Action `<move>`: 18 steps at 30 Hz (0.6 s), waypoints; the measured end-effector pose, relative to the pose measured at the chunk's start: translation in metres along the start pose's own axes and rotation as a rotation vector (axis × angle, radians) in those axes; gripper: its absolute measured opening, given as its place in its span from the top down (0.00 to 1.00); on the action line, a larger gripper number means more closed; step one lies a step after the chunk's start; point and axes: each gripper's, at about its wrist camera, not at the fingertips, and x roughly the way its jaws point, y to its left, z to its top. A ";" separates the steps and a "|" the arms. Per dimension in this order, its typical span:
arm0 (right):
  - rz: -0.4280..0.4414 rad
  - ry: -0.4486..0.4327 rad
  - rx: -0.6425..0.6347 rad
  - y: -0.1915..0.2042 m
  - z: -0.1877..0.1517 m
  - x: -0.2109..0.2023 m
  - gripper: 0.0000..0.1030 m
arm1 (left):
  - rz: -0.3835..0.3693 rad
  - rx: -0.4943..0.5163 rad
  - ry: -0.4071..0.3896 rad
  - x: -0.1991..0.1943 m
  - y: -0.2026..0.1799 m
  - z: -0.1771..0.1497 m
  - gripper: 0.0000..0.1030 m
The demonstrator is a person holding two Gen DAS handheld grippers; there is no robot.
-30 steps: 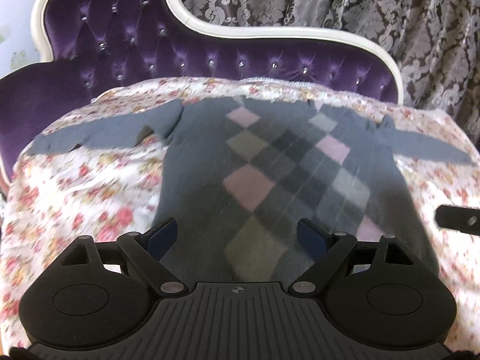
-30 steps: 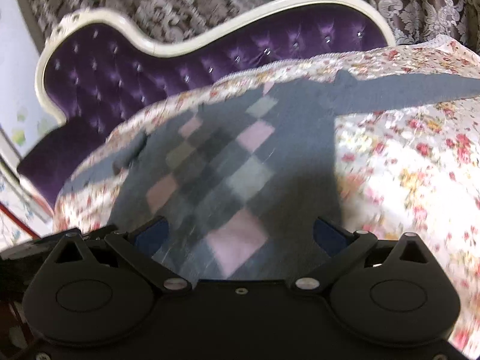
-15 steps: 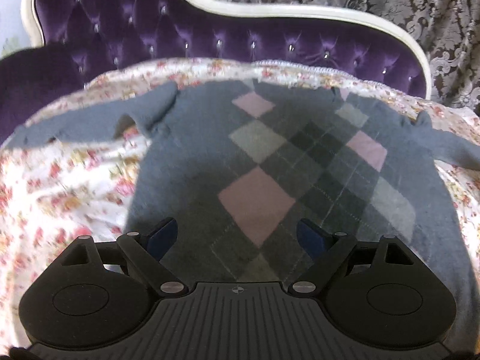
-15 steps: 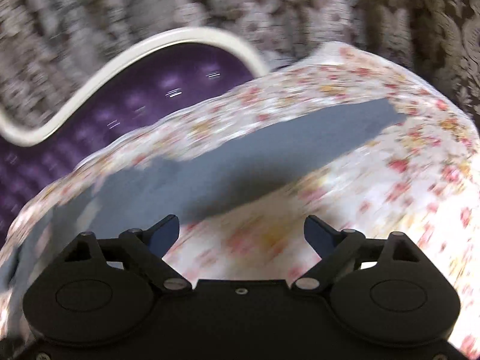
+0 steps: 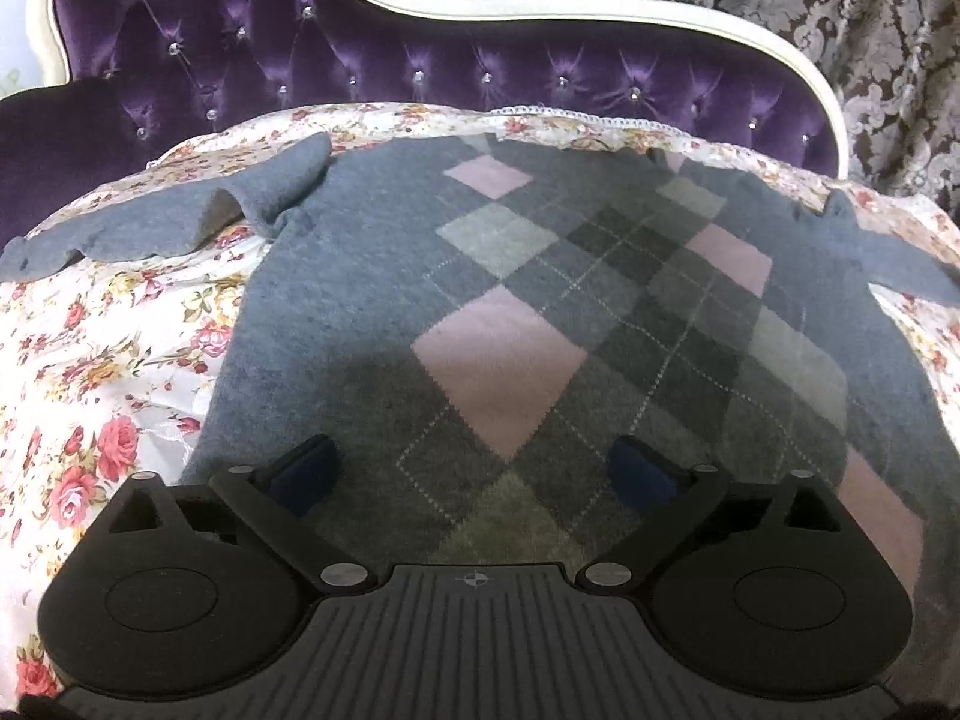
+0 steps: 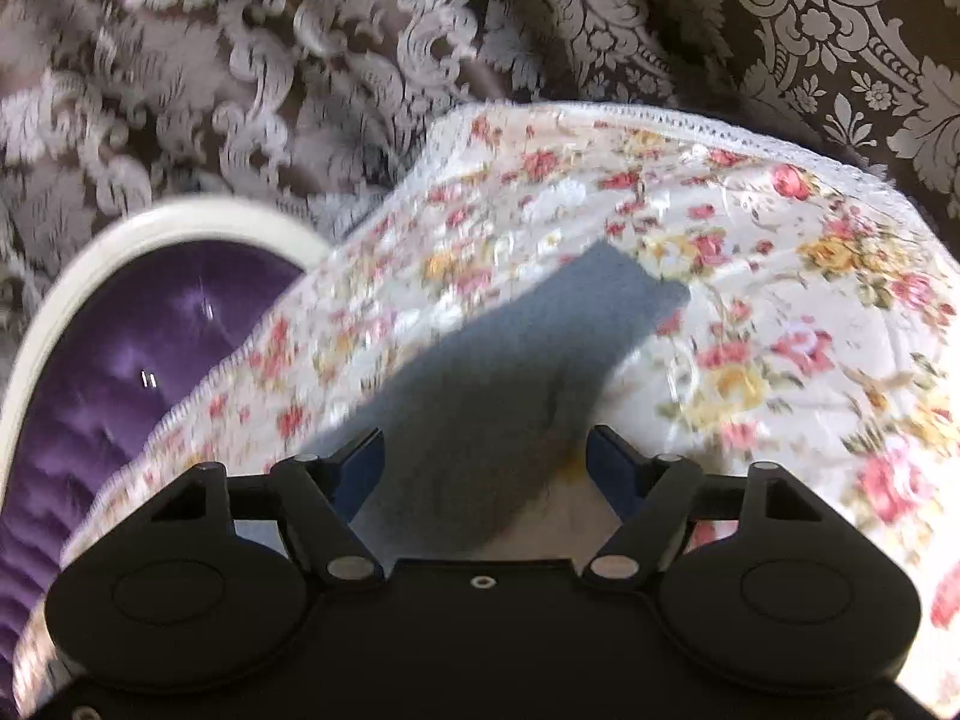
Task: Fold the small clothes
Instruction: 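Move the right tool to the sweater's sleeve and close on its cuff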
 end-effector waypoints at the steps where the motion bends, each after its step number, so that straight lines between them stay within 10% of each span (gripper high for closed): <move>1: 0.009 -0.008 0.021 -0.003 0.003 0.003 0.26 | -0.001 0.002 0.004 0.001 0.000 0.000 0.00; 5: 0.002 -0.027 0.076 -0.014 0.013 0.014 0.57 | -0.003 0.000 0.004 0.003 0.000 -0.002 0.00; 6: 0.000 -0.015 0.080 -0.016 0.015 0.016 0.86 | -0.003 0.000 0.002 0.003 0.000 -0.003 0.00; 18: 0.125 -0.128 -0.199 0.094 0.055 -0.071 0.89 | -0.004 -0.002 -0.014 0.002 0.000 -0.004 0.00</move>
